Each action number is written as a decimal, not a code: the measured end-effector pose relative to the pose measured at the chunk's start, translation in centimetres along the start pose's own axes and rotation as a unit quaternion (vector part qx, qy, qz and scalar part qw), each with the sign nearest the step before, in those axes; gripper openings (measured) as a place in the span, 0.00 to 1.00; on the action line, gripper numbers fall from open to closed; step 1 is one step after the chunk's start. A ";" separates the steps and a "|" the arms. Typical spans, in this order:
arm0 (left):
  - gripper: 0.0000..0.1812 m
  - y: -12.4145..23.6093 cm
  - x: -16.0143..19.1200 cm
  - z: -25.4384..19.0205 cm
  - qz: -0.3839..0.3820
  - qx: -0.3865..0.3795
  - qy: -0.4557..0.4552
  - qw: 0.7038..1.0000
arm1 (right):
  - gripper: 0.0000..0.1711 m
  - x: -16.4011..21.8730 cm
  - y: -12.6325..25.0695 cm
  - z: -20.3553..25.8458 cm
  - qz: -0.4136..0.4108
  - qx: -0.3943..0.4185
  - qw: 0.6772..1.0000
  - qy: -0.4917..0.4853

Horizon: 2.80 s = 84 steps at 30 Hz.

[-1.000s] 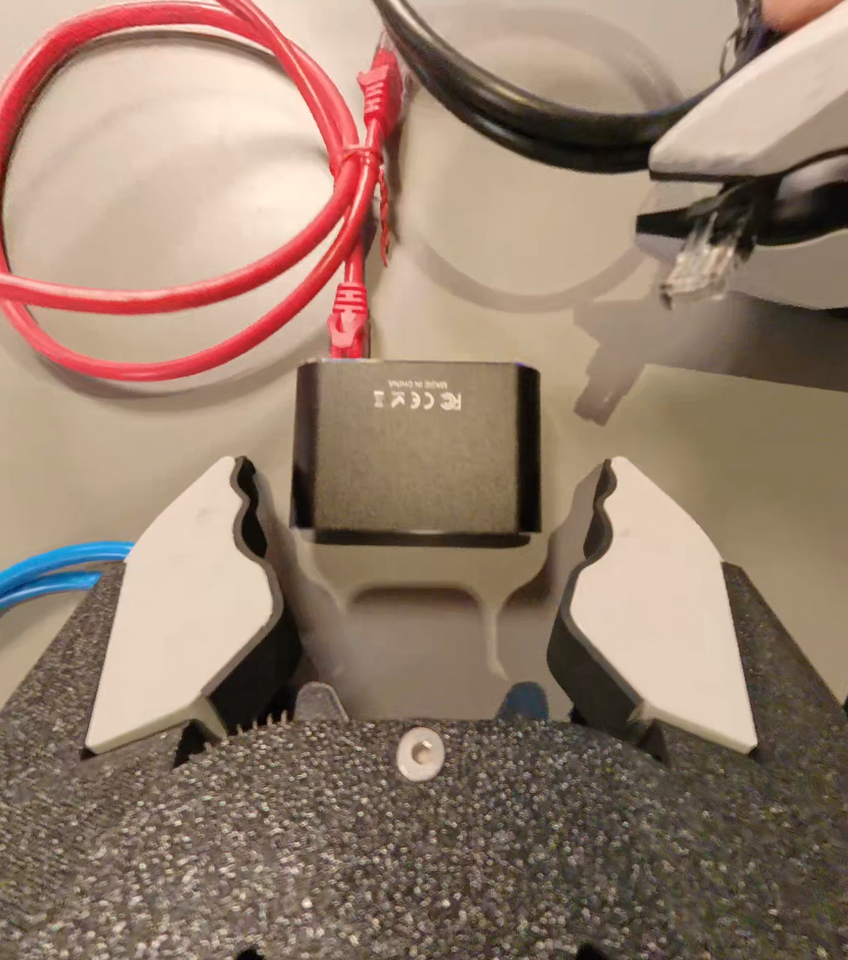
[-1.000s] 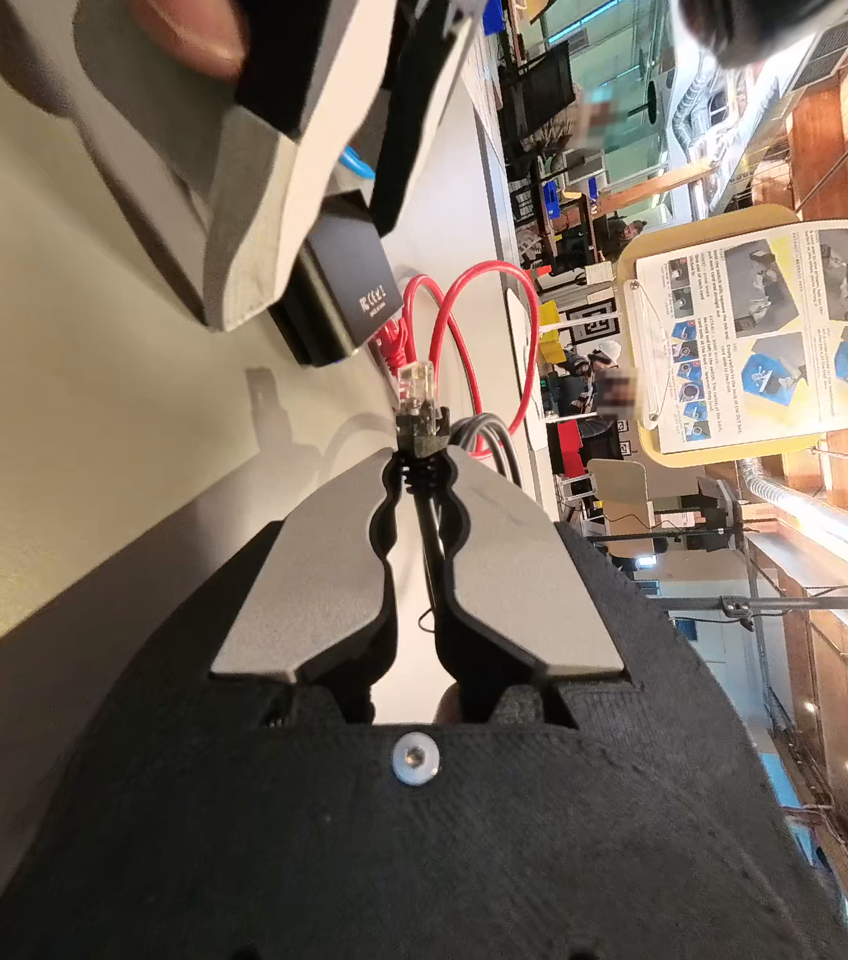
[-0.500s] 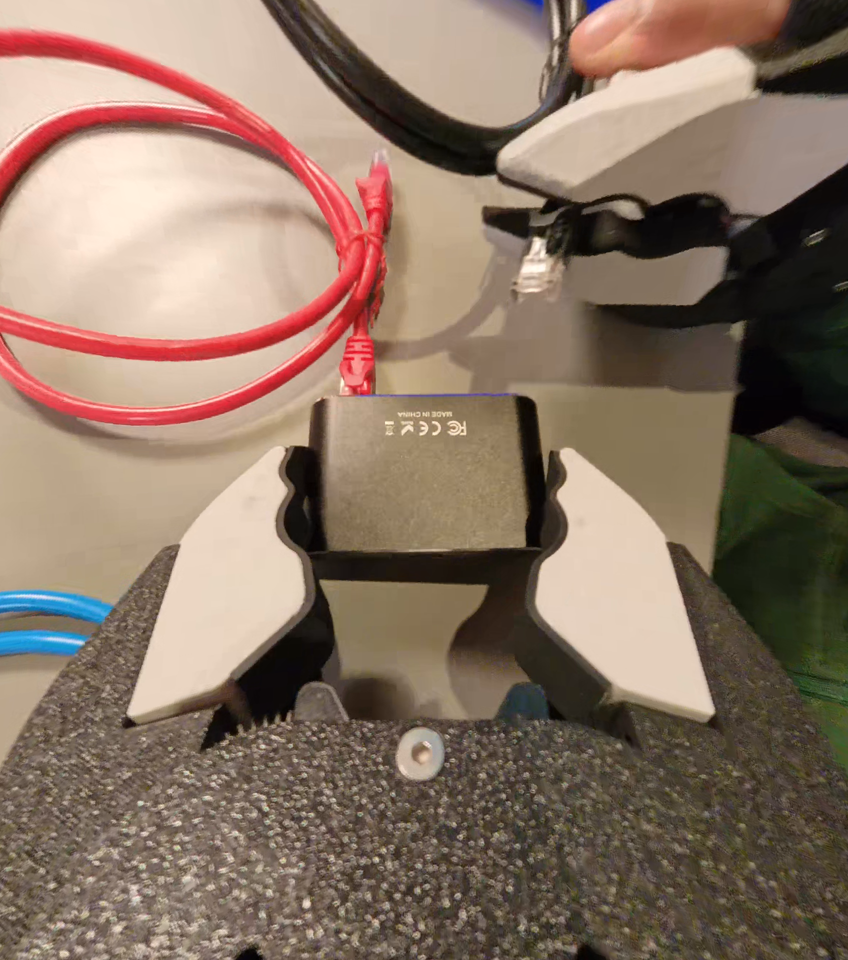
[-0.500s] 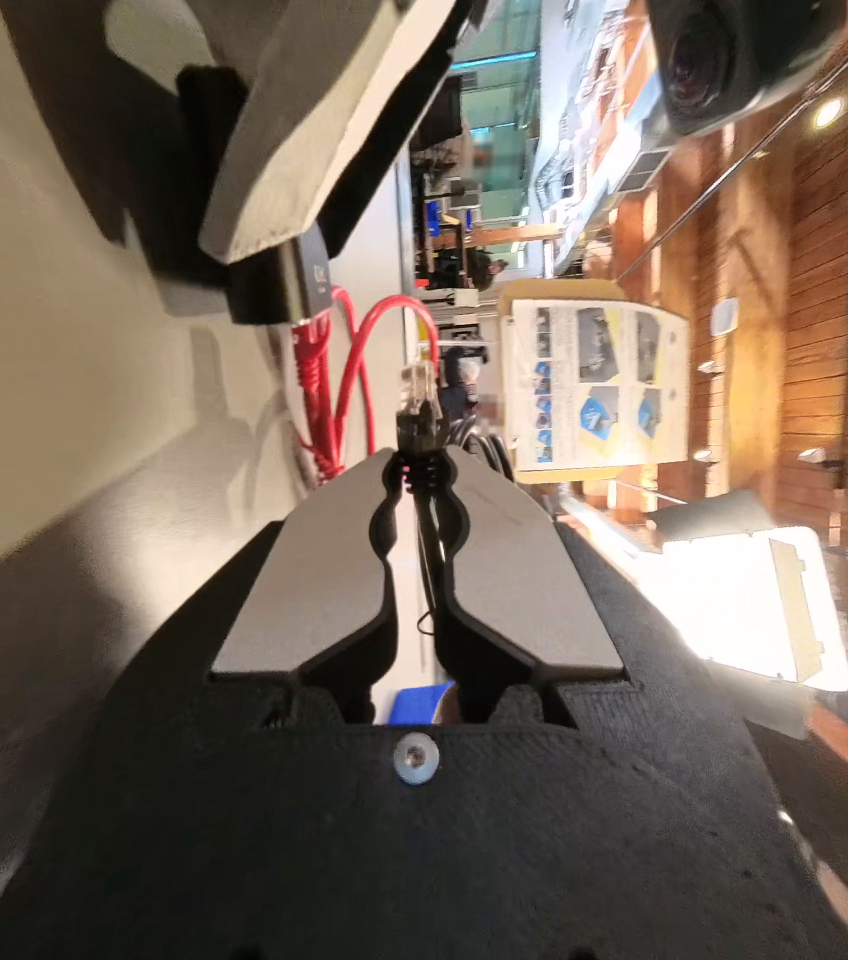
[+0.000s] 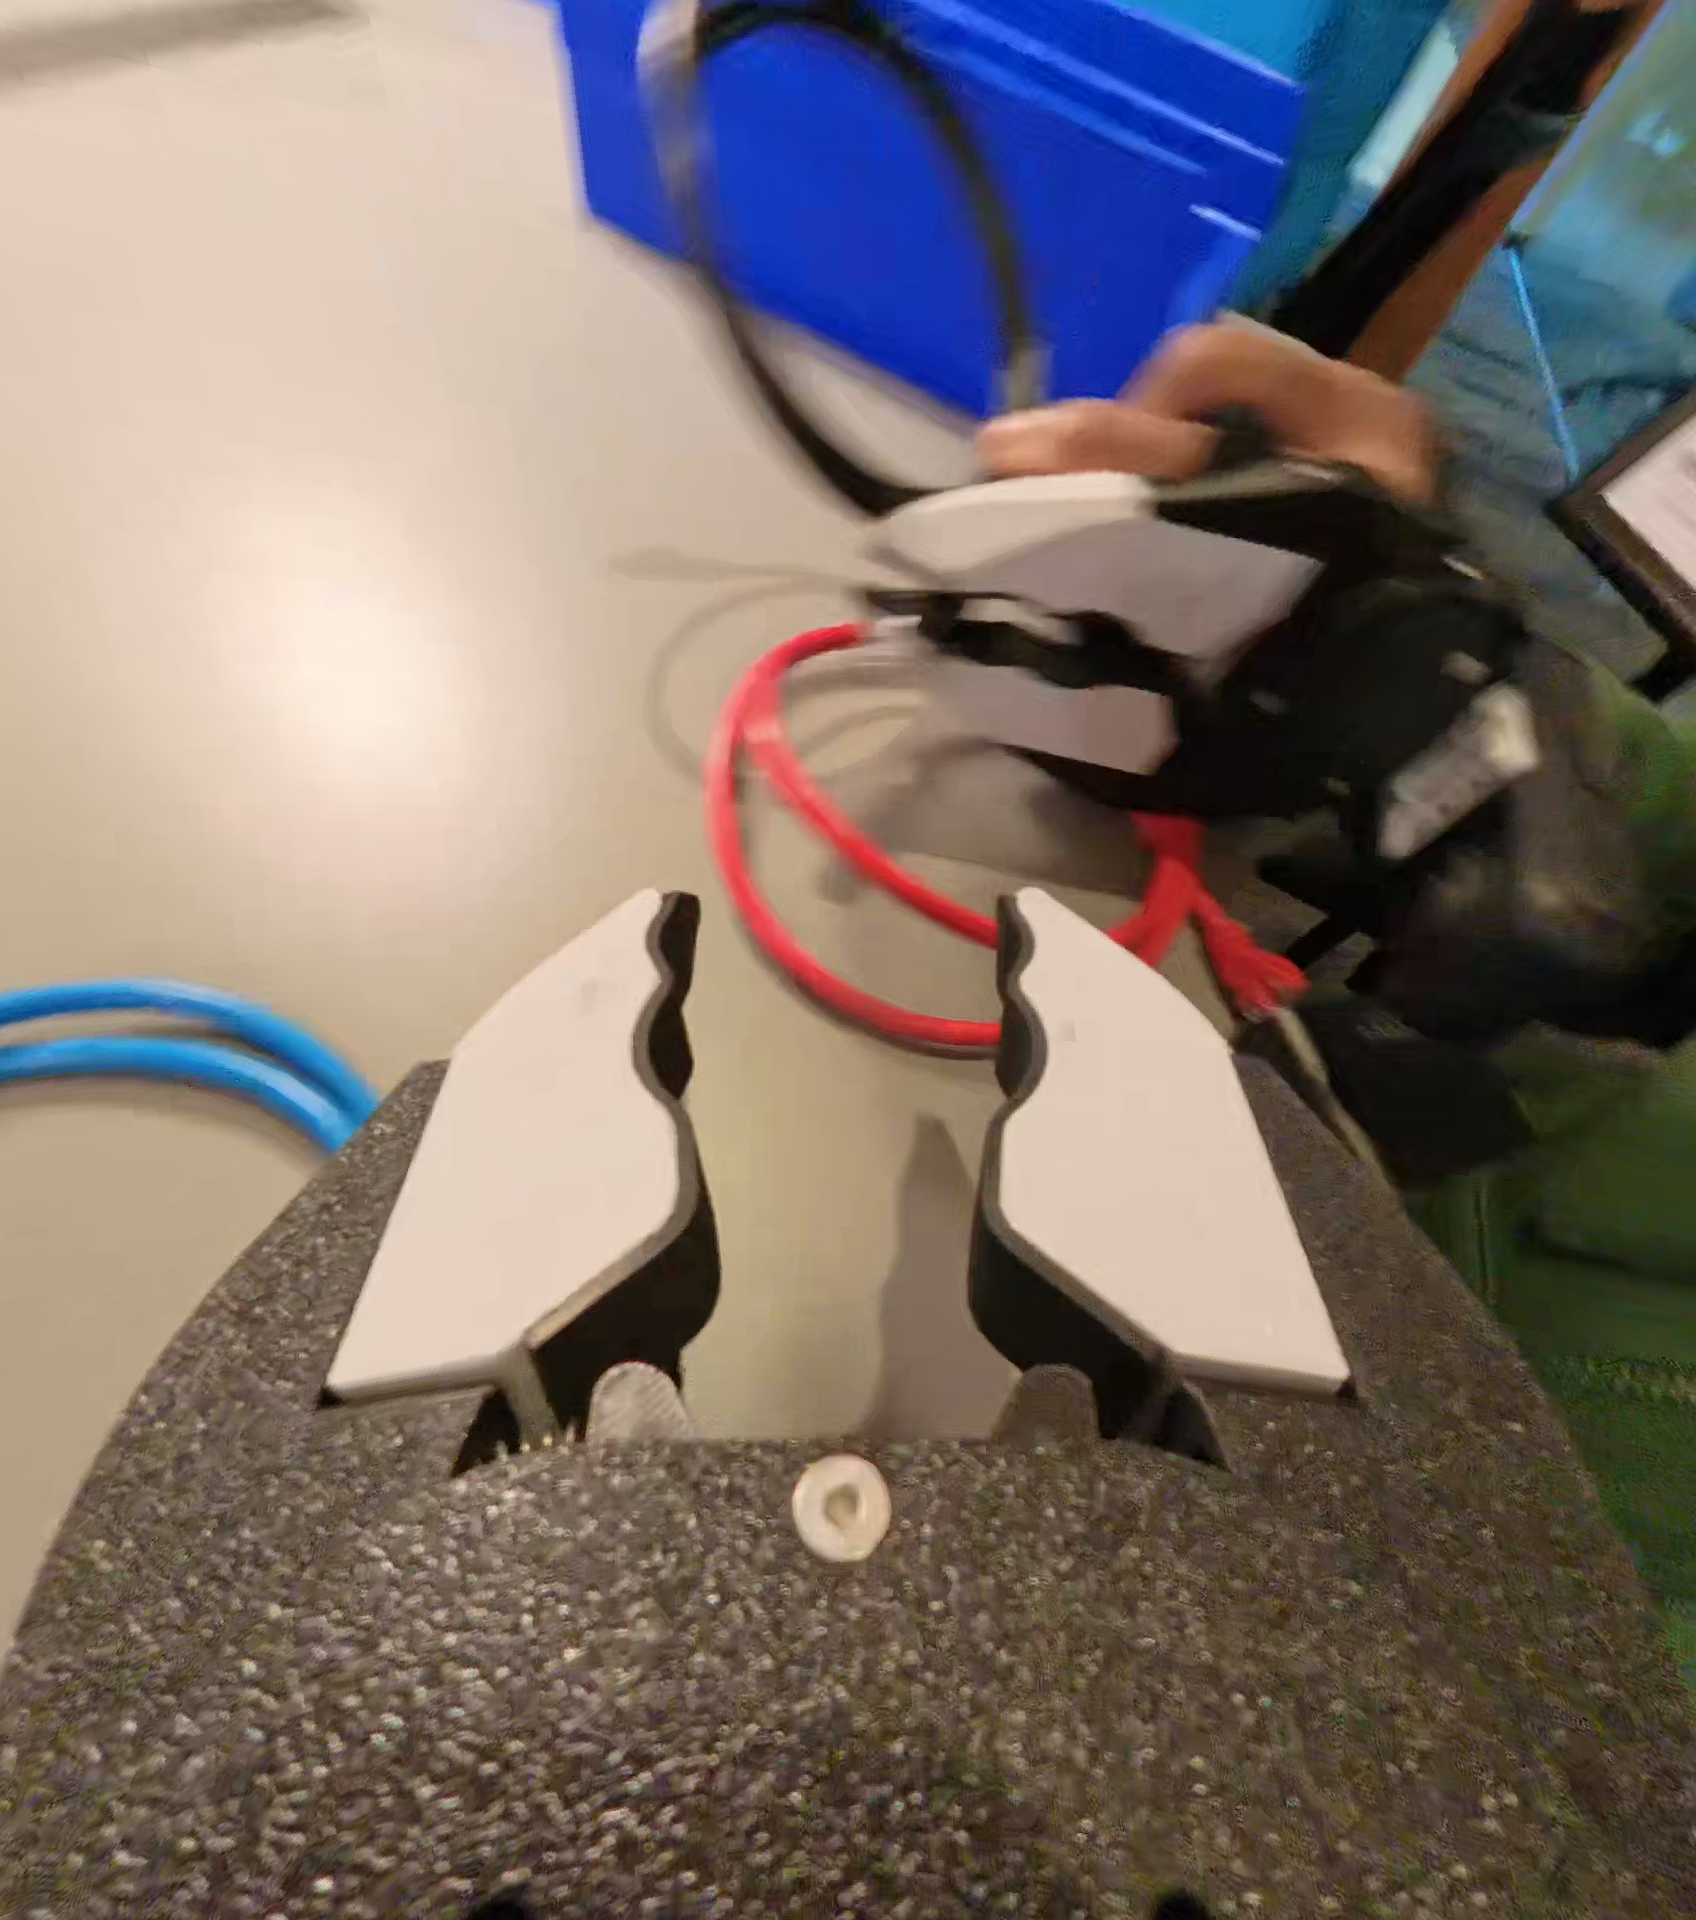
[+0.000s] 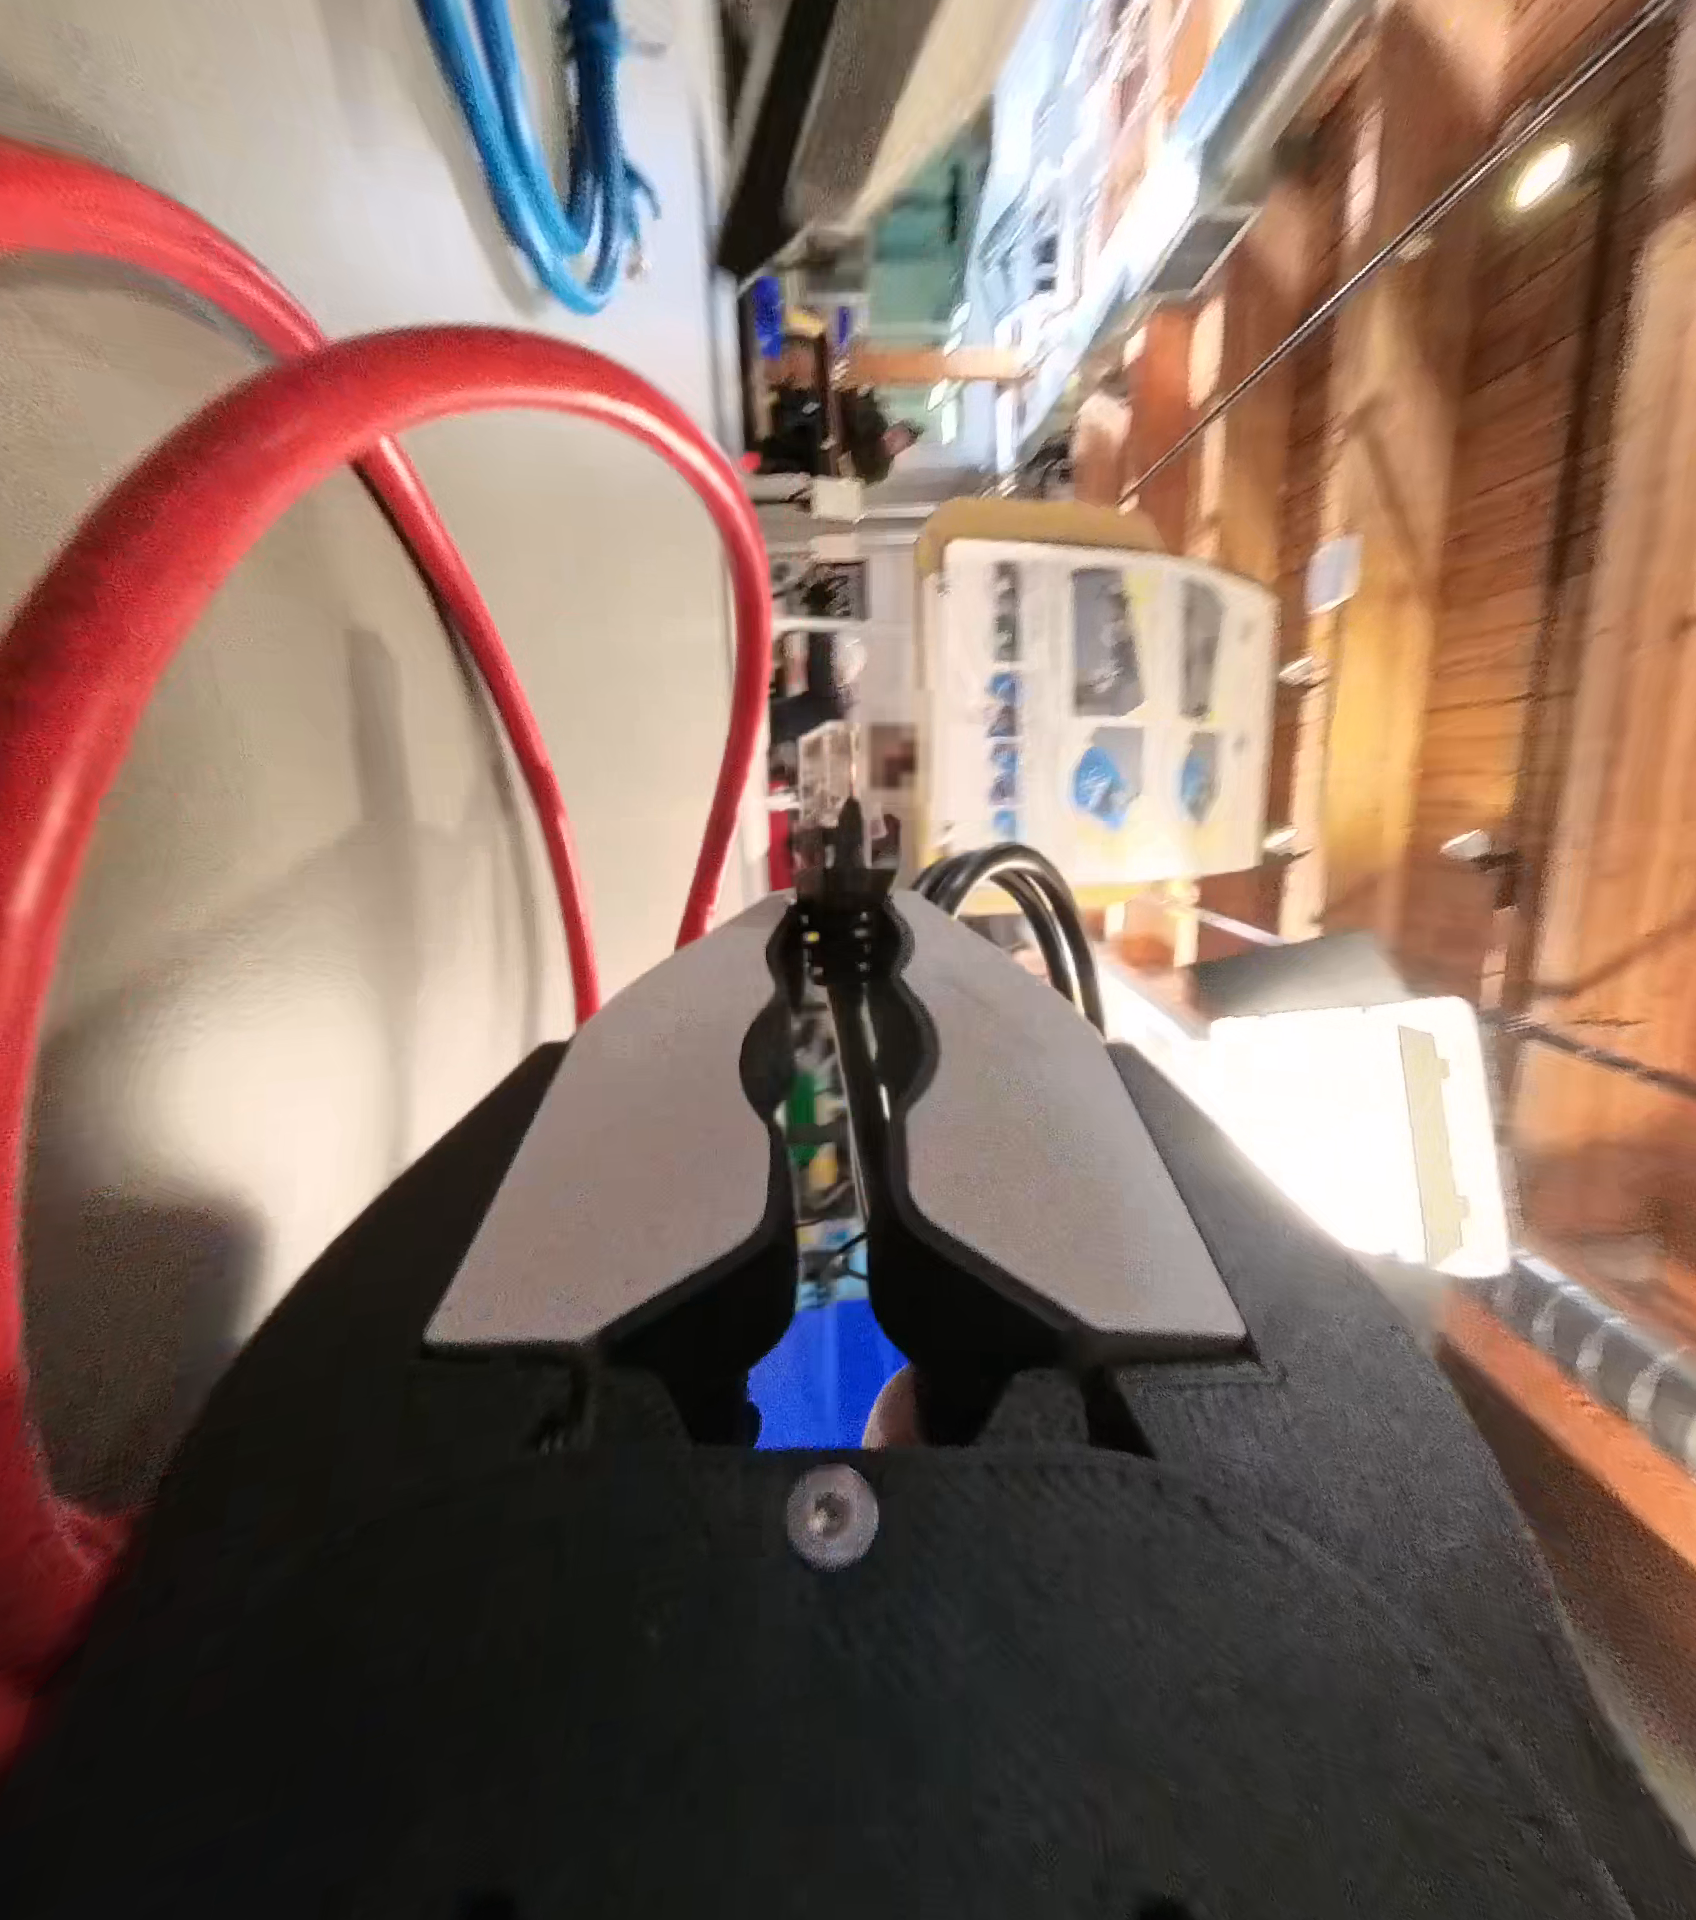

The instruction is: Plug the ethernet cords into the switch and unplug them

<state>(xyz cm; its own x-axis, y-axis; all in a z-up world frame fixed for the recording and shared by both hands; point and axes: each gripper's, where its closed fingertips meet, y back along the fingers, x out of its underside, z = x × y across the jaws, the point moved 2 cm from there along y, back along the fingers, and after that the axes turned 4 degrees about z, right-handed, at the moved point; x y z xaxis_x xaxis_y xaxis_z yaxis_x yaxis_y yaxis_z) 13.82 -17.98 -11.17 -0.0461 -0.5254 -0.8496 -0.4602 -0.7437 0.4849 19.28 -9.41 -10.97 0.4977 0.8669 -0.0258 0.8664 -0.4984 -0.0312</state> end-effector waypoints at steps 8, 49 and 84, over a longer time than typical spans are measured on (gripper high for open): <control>0.42 1.1 2.6 -6.6 -0.012 -0.089 -0.127 0.988 | 0.07 1.1 -2.9 1.9 0.072 -0.084 0.993 -0.028; 0.14 5.1 -2.4 -9.1 -0.236 -0.115 -0.276 0.925 | 0.06 4.4 1.9 -8.7 0.042 0.166 0.968 -0.186; 0.14 5.1 -0.3 -9.3 -0.249 0.109 -0.378 0.885 | 0.06 -8.3 10.3 -5.6 -0.214 -0.262 0.922 -0.189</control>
<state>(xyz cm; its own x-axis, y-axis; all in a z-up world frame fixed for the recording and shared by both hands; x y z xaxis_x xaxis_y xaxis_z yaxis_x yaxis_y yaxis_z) 19.75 -25.44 -6.55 -0.3324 0.3323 -0.8827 -0.7462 -0.6650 0.0307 24.30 -21.69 -5.53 0.1415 0.8696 -0.4731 0.9298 0.0473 0.3650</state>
